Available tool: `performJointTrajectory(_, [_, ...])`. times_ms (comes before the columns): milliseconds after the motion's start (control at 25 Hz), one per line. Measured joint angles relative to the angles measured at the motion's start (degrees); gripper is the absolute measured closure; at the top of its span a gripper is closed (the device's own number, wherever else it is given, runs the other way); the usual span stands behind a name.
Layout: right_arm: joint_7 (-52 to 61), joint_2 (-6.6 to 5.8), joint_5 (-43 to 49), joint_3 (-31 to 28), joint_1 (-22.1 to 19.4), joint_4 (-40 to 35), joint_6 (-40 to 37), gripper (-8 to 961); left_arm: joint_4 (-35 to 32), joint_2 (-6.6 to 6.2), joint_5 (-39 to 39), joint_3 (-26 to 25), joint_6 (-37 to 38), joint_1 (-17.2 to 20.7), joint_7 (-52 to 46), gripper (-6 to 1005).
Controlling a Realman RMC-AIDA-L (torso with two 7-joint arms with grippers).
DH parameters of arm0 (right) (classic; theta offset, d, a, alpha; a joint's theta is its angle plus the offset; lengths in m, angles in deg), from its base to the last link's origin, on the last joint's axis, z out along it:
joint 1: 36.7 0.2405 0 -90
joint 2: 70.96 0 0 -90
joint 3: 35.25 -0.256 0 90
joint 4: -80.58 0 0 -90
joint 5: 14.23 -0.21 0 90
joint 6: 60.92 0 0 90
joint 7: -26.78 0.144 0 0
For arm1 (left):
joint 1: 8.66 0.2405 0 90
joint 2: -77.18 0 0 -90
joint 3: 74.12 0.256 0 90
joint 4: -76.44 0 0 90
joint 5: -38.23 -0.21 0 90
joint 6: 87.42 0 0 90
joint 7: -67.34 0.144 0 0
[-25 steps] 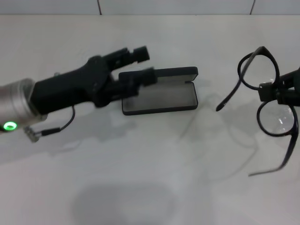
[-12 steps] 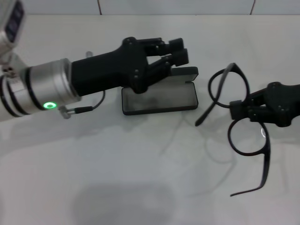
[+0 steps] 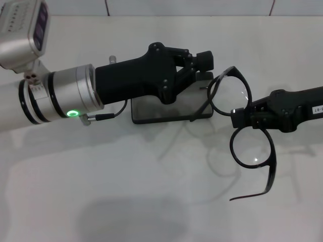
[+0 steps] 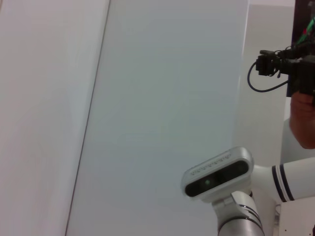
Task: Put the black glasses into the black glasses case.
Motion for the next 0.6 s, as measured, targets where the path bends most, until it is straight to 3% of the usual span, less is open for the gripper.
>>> performJointTrajectory(600, [0.83, 0.84, -0.01, 0.72, 1.44, 1.41, 1.28, 841, 2.85, 0.27, 0.14, 1.69, -2.52, -3.23, 1.28, 996])
